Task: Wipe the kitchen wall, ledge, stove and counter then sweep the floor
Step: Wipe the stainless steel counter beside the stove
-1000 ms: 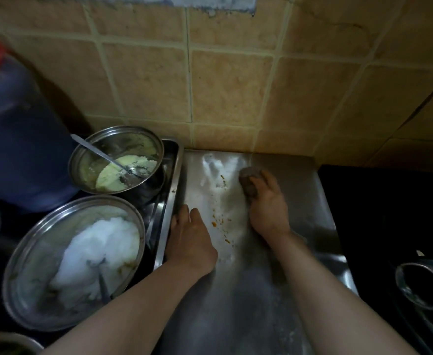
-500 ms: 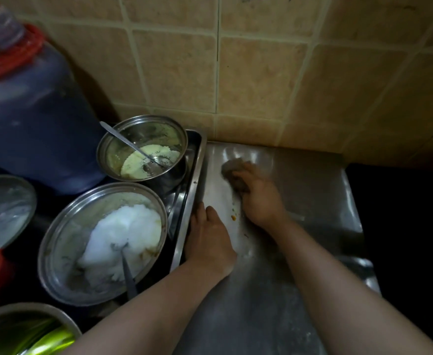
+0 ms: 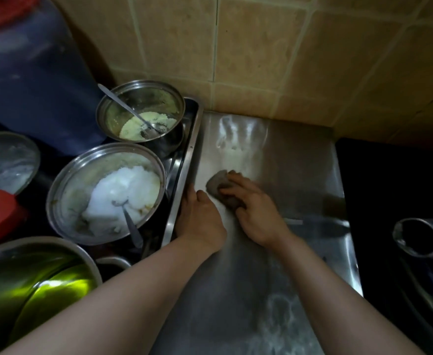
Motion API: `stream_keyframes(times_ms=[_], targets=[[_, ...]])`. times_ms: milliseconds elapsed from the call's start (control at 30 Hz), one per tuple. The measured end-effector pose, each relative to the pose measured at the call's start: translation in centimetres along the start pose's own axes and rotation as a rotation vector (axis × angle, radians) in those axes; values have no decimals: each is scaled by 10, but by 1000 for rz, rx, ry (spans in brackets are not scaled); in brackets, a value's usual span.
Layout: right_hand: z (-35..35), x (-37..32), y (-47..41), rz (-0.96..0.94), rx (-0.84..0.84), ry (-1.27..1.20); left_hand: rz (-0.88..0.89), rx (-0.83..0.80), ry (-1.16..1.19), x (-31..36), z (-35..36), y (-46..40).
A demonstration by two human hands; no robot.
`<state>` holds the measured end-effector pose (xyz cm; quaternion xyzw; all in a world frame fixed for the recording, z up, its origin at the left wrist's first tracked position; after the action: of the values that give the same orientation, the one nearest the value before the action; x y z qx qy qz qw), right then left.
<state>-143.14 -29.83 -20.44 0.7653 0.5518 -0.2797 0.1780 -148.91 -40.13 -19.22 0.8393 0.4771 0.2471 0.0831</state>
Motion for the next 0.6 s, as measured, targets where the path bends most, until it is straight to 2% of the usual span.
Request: stream_keyframes(times_ms=[67,167,233,367,433,500,600], targets=[[-5,11,9,27,-37,23,0,-5,-16,-1,3,6],[-21,29,7,230,111,124,-17,-22,-34,-2,5,14],[-17,21,12,281,184,124,-17,-27,-61,-2,6,17],[13,-21,53,98,57,16,-9,-32,-99,-7,9,29],[10,-21,71,69,9,36,-7,-50,-112,-8,11,35],[-4,-2,83,182,107,85,-3,-67,-132,-10,14,41],[-21,21,100,459,351,173,22,-58,-172,-13,18,50]])
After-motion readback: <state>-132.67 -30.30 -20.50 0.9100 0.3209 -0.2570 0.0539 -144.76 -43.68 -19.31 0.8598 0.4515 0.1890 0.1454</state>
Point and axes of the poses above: each hand's wrist, its own y-axis away from the middle knuckle, its own z-axis out of the palm, x = y × z, the point moved 5 cm from there along -y, towards the middle knuckle, and after that the axes turned 2 degrees about -z, right-handed, at the moved point
